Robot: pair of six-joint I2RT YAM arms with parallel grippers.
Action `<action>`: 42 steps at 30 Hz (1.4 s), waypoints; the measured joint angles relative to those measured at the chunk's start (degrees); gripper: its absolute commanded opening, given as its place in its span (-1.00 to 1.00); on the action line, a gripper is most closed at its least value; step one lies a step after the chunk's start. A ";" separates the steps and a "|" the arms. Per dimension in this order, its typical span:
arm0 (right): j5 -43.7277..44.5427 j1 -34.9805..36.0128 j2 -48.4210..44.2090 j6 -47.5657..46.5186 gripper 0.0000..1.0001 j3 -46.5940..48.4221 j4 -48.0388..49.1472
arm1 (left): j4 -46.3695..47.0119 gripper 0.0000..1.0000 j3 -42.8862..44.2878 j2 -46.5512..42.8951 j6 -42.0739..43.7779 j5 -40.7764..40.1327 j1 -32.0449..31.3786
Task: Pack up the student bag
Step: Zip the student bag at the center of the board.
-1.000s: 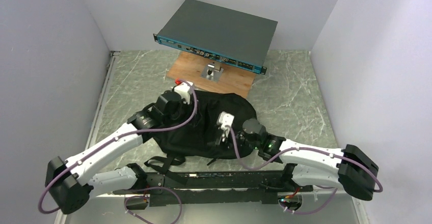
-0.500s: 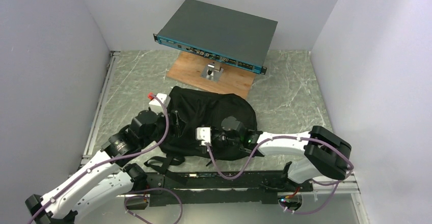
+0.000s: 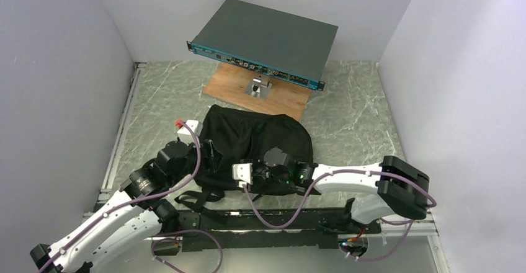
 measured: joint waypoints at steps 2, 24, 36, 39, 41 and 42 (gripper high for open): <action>-0.04 0.15 0.76 -0.28 -0.15 0.04 0.31 | 0.04 0.41 -0.37 -0.04 -0.50 0.00 0.00; 17.03 -1.36 3.39 18.45 -1.00 0.72 7.65 | 9.90 0.71 -10.71 -3.06 -0.09 11.26 -0.61; 18.05 -4.31 -0.90 50.95 -1.00 6.80 -3.37 | 30.18 0.18 -16.79 9.62 8.31 1.97 -14.29; 18.80 -4.37 -0.90 54.23 -1.00 6.80 -4.37 | 30.60 0.07 -15.32 13.94 8.07 0.46 -14.49; 19.89 -4.37 -0.90 55.60 -1.00 6.82 -4.66 | 31.34 -0.03 -15.13 14.80 7.56 -0.22 -14.51; 20.79 -4.37 -0.90 56.13 -1.00 6.82 -4.74 | 31.47 -0.09 -15.13 14.91 6.91 -0.63 -14.53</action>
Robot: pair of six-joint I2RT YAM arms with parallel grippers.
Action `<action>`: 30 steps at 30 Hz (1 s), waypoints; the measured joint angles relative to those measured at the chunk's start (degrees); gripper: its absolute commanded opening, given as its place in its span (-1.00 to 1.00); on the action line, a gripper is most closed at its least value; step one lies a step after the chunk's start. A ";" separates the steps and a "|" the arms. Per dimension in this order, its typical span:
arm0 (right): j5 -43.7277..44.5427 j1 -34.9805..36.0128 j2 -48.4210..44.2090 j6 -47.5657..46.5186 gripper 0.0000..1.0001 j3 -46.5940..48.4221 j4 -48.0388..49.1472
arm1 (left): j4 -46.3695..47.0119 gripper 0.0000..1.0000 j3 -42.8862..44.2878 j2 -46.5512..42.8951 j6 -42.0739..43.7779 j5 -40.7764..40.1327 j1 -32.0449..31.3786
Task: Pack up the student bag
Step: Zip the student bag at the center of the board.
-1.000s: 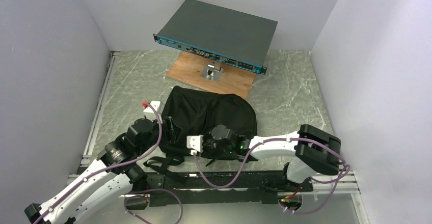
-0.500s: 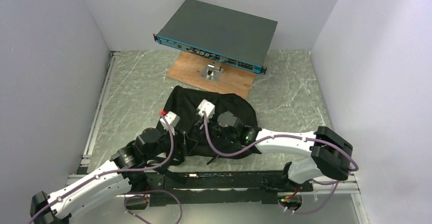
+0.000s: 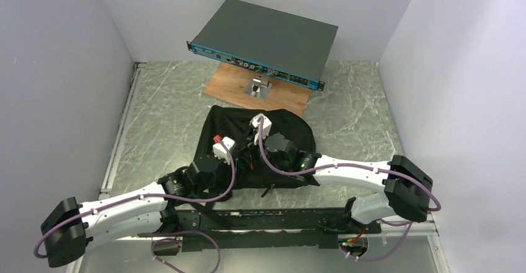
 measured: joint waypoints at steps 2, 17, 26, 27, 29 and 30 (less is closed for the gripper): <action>1.75 -0.04 -0.22 0.52 -1.00 0.07 -0.31 | -0.09 -0.13 -0.02 0.17 -1.60 -1.31 -0.09; 3.98 -7.02 0.79 -0.20 -1.00 7.91 -6.58 | 2.16 0.59 -2.36 -11.13 -2.10 1.60 -0.20; 4.26 -6.23 0.61 1.95 -1.00 7.98 -5.88 | 2.51 0.28 4.26 -4.63 1.31 0.63 -0.31; 4.33 -6.19 0.46 2.38 -1.00 7.98 -5.92 | 2.64 0.28 5.07 -2.47 1.40 0.20 -0.31; 4.76 -6.01 0.11 3.23 -1.00 8.02 -6.34 | 3.61 0.33 5.57 0.79 1.40 -0.09 -0.31; 4.98 -5.97 0.02 3.61 -1.00 8.02 -6.75 | 3.93 0.36 5.57 1.62 1.38 -0.02 -0.31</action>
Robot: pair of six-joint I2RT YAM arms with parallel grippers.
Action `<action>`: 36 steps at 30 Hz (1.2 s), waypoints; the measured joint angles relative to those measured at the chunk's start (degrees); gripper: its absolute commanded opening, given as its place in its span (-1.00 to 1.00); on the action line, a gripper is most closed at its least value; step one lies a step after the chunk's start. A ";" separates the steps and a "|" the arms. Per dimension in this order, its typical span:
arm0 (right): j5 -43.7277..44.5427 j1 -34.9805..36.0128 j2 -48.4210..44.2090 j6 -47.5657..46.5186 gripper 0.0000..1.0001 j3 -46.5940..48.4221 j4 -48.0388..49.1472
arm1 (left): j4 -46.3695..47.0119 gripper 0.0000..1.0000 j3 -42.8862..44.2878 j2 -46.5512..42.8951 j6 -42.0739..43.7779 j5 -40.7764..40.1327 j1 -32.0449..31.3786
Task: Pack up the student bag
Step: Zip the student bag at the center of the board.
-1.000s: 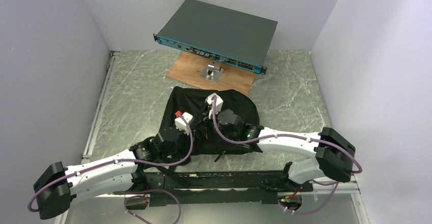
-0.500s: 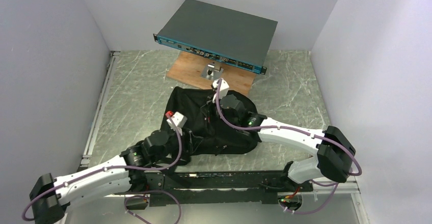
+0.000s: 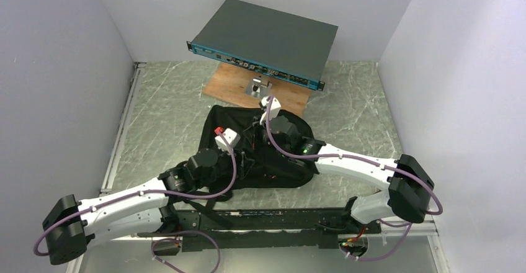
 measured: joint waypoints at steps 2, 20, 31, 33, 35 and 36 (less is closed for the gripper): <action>0.74 0.20 -0.02 0.63 -1.00 0.11 -0.50 | 0.76 0.42 0.00 0.46 -0.15 0.20 0.00; 4.33 0.55 -0.15 3.72 -1.00 3.52 -6.14 | -14.10 0.30 15.19 -5.73 -10.73 -2.80 -0.28; 4.55 0.63 -1.49 4.72 -1.00 3.52 -6.86 | -12.55 0.05 14.34 0.87 -13.51 0.74 -0.37; 4.52 0.70 -1.66 4.74 -1.00 3.52 -6.88 | -11.76 -0.01 13.92 3.65 -13.31 0.83 -0.37; 4.55 0.87 -1.92 4.74 -1.00 3.52 -7.08 | -10.49 -0.15 13.75 6.51 -13.03 0.46 -0.37; 4.59 1.01 -2.01 4.74 -1.00 3.52 -7.21 | -9.88 -0.20 13.64 7.61 -12.90 -0.15 -0.37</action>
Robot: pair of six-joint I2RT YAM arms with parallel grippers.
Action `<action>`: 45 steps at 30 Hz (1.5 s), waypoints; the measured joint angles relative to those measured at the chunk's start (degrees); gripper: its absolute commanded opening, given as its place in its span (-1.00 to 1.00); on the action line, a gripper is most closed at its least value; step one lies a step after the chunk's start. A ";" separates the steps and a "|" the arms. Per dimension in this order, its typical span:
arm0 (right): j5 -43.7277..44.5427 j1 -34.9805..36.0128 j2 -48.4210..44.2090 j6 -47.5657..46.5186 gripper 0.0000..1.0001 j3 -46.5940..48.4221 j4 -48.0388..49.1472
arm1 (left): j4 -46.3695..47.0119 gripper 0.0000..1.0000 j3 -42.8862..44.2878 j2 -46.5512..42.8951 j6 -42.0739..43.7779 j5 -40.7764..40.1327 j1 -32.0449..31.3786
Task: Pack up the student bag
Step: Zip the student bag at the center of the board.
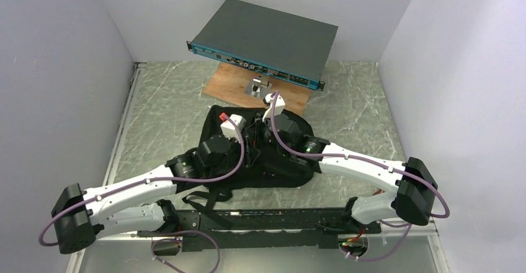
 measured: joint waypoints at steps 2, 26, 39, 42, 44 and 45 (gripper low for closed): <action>0.26 0.11 -0.04 0.00 -1.00 0.00 -0.35 | 0.33 -0.34 -0.17 1.70 0.00 -1.88 0.00; 2.95 -8.70 15.65 -20.46 -1.00 7.69 6.05 | 10.95 -1.00 -20.83 -4.02 -5.31 0.39 0.24; 0.90 -9.14 12.09 -29.92 -0.05 10.19 1.66 | 2.23 0.03 -17.31 -6.03 -3.17 1.46 0.11; -1.90 -9.29 3.78 -29.64 0.12 10.14 -2.40 | -2.49 0.28 -14.23 -8.20 -0.85 1.46 -0.11; -4.15 -9.33 -2.82 -29.27 0.32 10.16 -5.60 | -5.14 0.38 -11.98 -10.54 1.27 0.87 -0.11; -5.16 -9.33 -6.14 -28.98 0.40 10.16 -7.26 | -6.27 0.43 -10.62 -11.82 2.60 0.48 -0.09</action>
